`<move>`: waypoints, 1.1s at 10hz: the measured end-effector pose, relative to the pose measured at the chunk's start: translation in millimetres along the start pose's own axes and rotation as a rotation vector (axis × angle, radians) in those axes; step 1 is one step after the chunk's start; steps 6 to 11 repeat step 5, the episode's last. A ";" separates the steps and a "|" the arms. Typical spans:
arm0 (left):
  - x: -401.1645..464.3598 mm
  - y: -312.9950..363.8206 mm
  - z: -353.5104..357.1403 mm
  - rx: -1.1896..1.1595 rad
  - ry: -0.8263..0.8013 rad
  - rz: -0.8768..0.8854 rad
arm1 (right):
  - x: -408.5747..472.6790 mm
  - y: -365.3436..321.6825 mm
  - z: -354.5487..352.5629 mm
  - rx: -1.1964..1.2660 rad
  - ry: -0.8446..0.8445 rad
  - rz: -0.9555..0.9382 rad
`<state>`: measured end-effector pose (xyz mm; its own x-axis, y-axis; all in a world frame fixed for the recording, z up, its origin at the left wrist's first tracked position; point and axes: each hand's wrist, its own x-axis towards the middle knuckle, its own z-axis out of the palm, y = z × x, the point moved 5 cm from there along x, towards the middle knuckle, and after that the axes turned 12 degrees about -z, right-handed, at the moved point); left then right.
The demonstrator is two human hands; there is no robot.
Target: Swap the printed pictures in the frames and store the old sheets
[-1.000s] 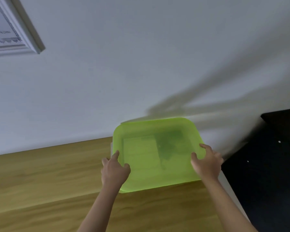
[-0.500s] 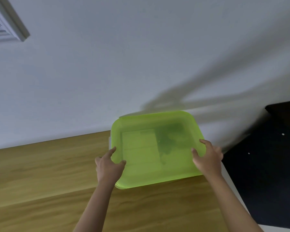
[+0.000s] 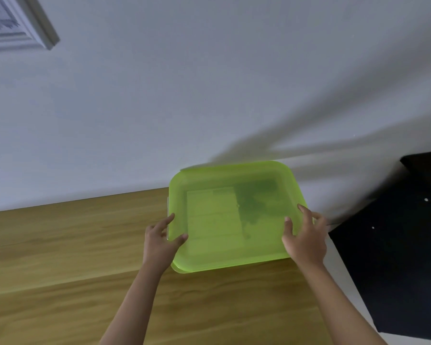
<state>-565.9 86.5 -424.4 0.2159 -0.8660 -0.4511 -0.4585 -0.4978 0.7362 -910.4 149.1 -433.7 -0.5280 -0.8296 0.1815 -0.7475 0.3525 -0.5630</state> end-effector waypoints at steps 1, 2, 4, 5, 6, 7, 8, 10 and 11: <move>-2.6 -1.7 2.2 0.008 0.021 0.019 | 0.0 -1.1 -1.3 0.004 0.022 0.017; -3.0 -6.4 6.1 0.029 0.056 0.053 | 2.2 -1.6 -1.4 0.009 0.020 0.024; -11.5 -7.5 2.2 0.007 0.077 0.090 | 2.1 -6.6 1.4 -0.010 -0.022 0.007; -15.1 -12.2 -1.4 -0.022 0.129 0.093 | 3.9 -8.4 2.9 -0.105 -0.043 -0.006; -15.1 -12.2 -1.4 -0.022 0.129 0.093 | 3.9 -8.4 2.9 -0.105 -0.043 -0.006; -15.1 -12.2 -1.4 -0.022 0.129 0.093 | 3.9 -8.4 2.9 -0.105 -0.043 -0.006; -15.1 -12.2 -1.4 -0.022 0.129 0.093 | 3.9 -8.4 2.9 -0.105 -0.043 -0.006; -15.1 -12.2 -1.4 -0.022 0.129 0.093 | 3.9 -8.4 2.9 -0.105 -0.043 -0.006; -15.1 -12.2 -1.4 -0.022 0.129 0.093 | 3.9 -8.4 2.9 -0.105 -0.043 -0.006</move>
